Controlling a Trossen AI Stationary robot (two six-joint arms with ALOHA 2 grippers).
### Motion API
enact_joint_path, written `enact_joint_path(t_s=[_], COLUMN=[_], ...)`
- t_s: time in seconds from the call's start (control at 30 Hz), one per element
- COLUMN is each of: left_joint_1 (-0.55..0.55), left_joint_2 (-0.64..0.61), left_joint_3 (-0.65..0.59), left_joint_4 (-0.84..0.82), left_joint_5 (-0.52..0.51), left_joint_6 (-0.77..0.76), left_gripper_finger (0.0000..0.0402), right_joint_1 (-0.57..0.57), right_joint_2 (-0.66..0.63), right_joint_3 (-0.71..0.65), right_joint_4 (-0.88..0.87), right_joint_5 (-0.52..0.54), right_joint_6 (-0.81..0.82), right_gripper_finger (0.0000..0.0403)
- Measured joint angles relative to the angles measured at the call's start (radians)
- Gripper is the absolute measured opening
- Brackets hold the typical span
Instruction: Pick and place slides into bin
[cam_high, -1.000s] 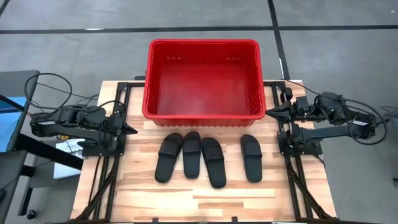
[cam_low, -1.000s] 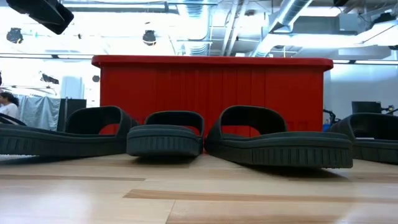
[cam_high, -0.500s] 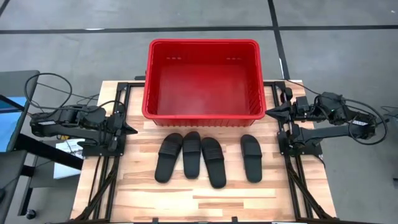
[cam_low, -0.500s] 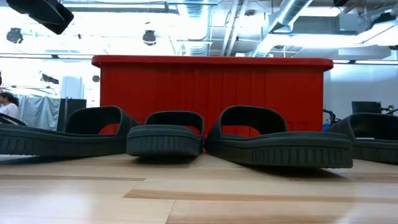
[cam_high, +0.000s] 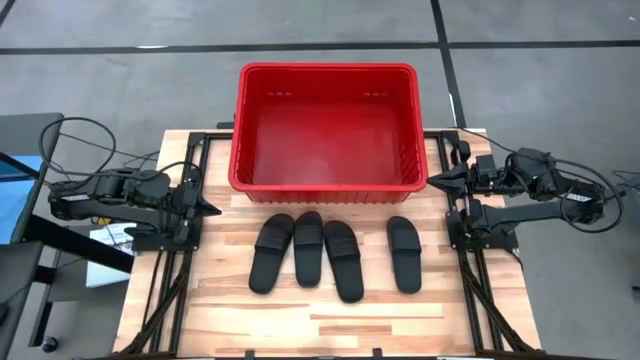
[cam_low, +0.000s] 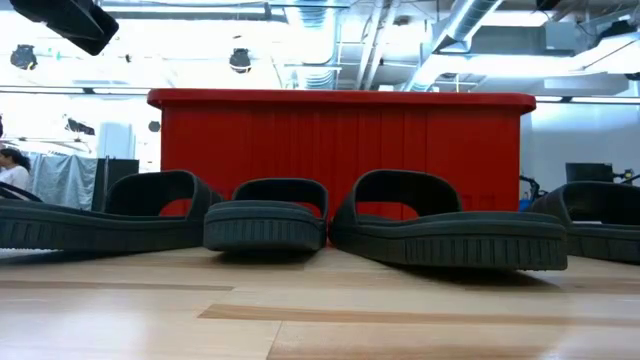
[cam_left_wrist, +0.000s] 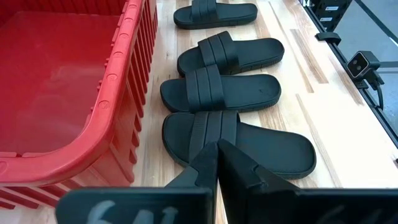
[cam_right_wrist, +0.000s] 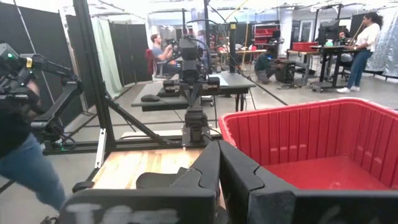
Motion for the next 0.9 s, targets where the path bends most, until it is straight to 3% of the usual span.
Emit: enact_joint_path(t_s=[0.9], left_joint_1=[0.000], left_joint_2=[0.000], left_joint_3=[-0.003], left_joint_4=[0.015], left_joint_5=[-0.026], left_joint_6=[0.110], left_gripper_finger=[0.0000], right_joint_1=[0.000], right_joint_2=[0.000], right_joint_3=[0.000], right_joint_4=[0.000], right_joint_5=[0.000], right_joint_6=[0.000], right_gripper_finger=[0.0000])
